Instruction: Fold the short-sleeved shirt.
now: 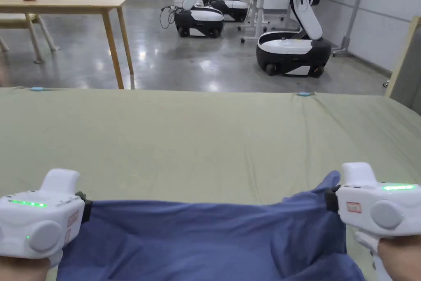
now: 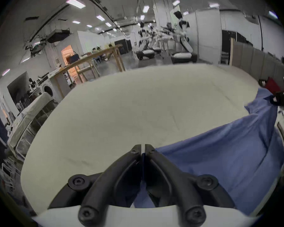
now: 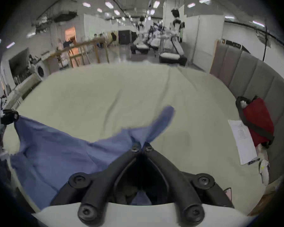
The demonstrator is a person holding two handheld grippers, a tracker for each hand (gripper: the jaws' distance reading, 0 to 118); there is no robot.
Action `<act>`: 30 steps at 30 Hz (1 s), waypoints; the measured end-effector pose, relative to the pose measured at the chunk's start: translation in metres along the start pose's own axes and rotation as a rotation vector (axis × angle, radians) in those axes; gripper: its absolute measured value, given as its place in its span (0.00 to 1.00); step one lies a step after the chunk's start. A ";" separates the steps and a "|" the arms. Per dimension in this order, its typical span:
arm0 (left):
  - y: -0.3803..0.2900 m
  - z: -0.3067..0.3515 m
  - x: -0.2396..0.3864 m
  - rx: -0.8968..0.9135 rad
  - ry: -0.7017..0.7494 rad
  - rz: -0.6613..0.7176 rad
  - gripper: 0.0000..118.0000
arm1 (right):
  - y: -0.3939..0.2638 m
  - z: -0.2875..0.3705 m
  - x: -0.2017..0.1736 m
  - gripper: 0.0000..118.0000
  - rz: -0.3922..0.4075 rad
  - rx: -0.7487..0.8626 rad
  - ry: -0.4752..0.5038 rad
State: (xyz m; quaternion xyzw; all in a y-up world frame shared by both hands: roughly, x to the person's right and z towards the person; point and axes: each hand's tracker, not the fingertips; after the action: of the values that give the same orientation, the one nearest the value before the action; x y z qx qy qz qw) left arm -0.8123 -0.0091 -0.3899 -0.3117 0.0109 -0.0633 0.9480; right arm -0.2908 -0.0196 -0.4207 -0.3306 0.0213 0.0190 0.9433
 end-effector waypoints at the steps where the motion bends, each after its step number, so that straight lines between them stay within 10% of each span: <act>1: -0.003 0.017 -0.002 0.034 -0.010 0.012 0.01 | -0.004 0.021 0.001 0.01 0.001 0.027 0.007; 13: -0.151 0.153 -0.017 -0.064 -0.010 0.108 0.01 | -0.180 0.144 0.004 0.01 0.002 0.018 0.010; 18: -0.185 0.148 -0.010 -0.111 -0.022 0.115 0.02 | -0.213 0.139 0.015 0.02 -0.165 -0.011 0.028; 20: -0.178 0.158 -0.004 -0.045 0.031 0.110 0.32 | -0.202 0.154 0.012 0.19 -0.170 0.051 0.033; 22: -0.163 0.176 0.007 0.035 0.017 0.140 0.97 | -0.192 0.172 0.003 0.74 -0.145 0.117 0.029; 24: -0.148 0.190 0.022 0.168 -0.027 0.173 1.00 | -0.180 0.188 -0.017 0.88 -0.120 0.197 0.083; 30: -0.132 0.188 0.063 0.318 0.008 0.084 0.88 | -0.156 0.202 -0.087 0.80 -0.032 0.392 0.127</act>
State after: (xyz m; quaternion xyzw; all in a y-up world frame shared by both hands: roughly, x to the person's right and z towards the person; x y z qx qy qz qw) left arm -0.7530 -0.0116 -0.1597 -0.1569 0.0178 -0.0257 0.9871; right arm -0.3638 -0.0178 -0.1614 -0.1417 0.0786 -0.0212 0.9866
